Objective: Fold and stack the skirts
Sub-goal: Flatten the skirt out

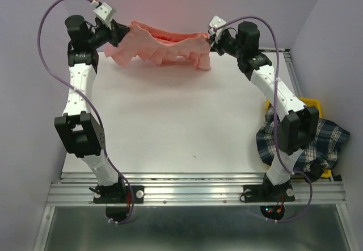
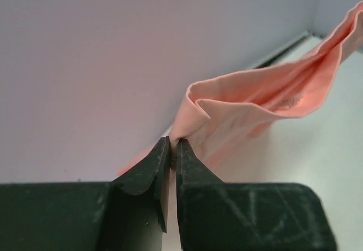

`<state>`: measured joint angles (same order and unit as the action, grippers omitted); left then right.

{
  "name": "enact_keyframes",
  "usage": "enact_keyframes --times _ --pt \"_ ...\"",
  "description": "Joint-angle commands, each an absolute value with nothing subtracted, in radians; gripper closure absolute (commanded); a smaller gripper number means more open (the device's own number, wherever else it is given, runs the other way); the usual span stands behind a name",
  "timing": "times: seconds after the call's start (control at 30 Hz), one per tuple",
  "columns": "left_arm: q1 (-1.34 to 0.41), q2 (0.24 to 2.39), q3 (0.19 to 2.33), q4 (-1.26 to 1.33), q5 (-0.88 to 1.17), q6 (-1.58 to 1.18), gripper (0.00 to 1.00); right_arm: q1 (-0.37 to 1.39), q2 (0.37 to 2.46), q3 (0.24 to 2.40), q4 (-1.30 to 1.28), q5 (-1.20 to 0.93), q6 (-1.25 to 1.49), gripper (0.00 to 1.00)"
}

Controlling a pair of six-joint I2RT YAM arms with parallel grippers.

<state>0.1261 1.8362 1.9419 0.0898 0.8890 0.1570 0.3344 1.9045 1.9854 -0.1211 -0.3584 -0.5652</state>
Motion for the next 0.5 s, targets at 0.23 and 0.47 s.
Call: enact_keyframes --times 0.23,0.47 --pt "0.155 1.493 1.100 -0.083 0.989 0.927 1.00 0.417 1.537 1.180 -0.072 -0.551 -0.905 0.99" --pt "0.146 1.249 0.772 -0.323 0.953 1.272 1.00 0.518 1.398 0.918 -0.216 -0.542 -0.963 0.99"
